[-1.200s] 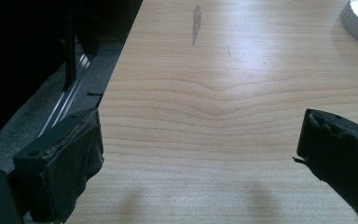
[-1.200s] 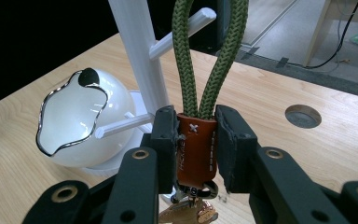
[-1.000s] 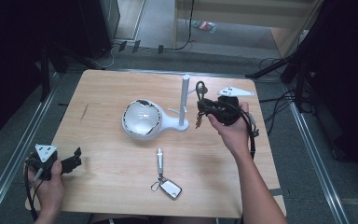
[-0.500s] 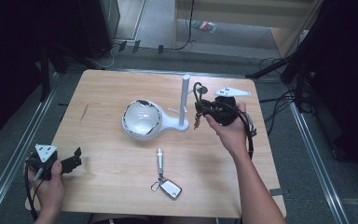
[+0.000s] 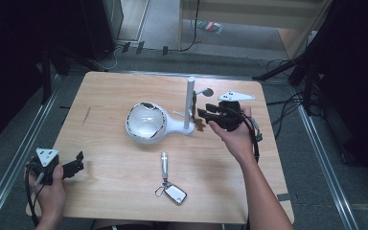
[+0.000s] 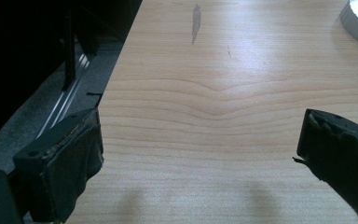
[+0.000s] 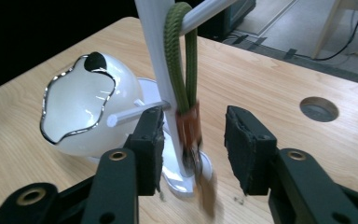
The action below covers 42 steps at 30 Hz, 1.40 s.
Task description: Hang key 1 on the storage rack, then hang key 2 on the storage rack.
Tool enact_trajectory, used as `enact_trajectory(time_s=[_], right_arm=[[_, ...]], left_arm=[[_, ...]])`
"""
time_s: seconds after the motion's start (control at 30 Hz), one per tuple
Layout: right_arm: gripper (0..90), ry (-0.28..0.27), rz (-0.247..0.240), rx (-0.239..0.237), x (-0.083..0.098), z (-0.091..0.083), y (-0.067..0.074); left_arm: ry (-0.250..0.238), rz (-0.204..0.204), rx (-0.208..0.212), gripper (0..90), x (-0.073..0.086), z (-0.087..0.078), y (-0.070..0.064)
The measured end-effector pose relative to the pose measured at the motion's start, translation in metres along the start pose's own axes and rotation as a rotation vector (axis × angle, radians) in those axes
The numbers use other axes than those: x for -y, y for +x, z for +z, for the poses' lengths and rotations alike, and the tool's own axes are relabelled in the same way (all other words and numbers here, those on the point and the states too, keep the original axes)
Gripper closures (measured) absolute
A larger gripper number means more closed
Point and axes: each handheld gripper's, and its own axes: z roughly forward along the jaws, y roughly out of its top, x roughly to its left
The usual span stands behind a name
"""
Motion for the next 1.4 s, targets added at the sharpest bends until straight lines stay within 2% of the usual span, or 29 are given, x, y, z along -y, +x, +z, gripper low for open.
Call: enact_trajectory(time_s=[0.23, 0.4, 0.43, 0.47, 0.73, 1.3, 1.4], right_arm=[[55.7, 0.024, -0.015, 0.042, 0.002, -0.008, 0.005], [53.8, 0.087, -0.043, 0.101, 0.007, -0.010, 0.014], [53.8, 0.087, -0.043, 0.101, 0.007, -0.010, 0.014], [53.0, 0.110, -0.057, 0.132, 0.009, -0.010, 0.017], [51.9, 0.185, -0.028, 0.190, 0.016, -0.010, 0.027], [52.2, 0.334, -0.014, 0.176, 0.026, 0.000, 0.057], [52.7, 0.355, -0.008, 0.154, 0.029, 0.005, 0.062]], left_arm=[[0.002, 0.001, 0.001, 0.4, 0.000, 0.000, 0.000], [0.001, 0.003, 0.000, 0.4, 0.000, 0.000, 0.000], [0.001, 0.003, 0.000, 0.4, 0.000, 0.000, 0.000], [0.000, 0.002, 0.001, 0.4, 0.000, 0.000, 0.000], [0.003, 0.005, 0.003, 0.4, 0.000, 0.000, 0.000], [0.007, 0.012, 0.002, 0.4, 0.000, 0.000, -0.001], [0.007, 0.010, 0.003, 0.4, 0.000, 0.000, -0.001]])
